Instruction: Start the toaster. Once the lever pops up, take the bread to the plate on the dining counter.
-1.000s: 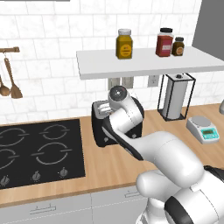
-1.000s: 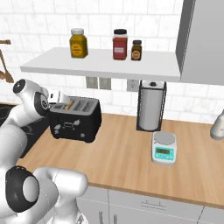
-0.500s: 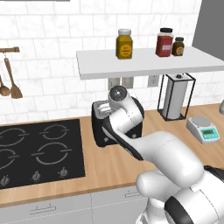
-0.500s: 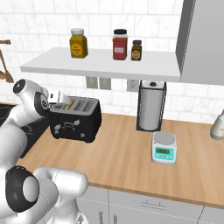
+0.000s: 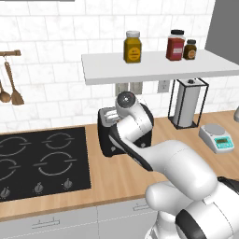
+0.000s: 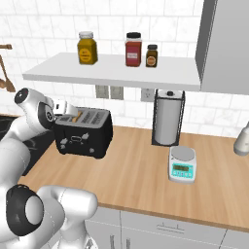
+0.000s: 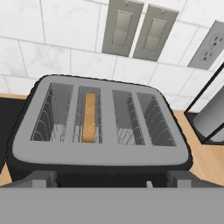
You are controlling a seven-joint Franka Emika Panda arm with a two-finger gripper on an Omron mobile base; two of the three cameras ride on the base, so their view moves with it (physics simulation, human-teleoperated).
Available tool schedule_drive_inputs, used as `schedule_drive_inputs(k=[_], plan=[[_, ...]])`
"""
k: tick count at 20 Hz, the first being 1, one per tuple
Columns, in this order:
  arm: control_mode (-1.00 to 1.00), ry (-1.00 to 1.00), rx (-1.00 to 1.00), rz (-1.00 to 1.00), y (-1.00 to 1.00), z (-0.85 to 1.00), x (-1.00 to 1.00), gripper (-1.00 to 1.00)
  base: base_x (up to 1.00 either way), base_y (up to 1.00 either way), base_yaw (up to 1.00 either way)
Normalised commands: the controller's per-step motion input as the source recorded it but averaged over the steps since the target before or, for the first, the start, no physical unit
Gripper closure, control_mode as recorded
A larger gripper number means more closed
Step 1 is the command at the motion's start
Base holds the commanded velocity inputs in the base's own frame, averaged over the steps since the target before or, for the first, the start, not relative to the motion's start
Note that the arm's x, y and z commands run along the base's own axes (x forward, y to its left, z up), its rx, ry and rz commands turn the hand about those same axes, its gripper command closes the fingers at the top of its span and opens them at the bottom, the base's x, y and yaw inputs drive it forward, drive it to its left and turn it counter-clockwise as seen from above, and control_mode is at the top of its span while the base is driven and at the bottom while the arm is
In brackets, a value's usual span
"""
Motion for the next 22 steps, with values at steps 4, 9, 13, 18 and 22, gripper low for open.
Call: schedule_drive_inputs(k=[4, 9, 13, 18, 22], plan=[[-1.00, 0.00, 0.00, 0.00, 0.00, 0.00, 0.00, -1.00, 0.00, 0.00, 0.00], [-1.00, 0.00, 0.00, 0.00, 0.00, 0.00, 0.00, -1.00, 0.00, 0.00, 0.00], [-1.00, 0.00, 0.00, 0.00, 0.00, 0.00, 0.00, -1.00, 0.00, 0.00, 0.00], [-1.00, 0.00, 0.00, 0.00, 0.00, 0.00, 0.00, -1.00, 0.00, 0.00, 0.00], [-1.00, 0.00, 0.00, 0.00, 0.00, 0.00, 0.00, -1.00, 0.00, 0.00, 0.00]])
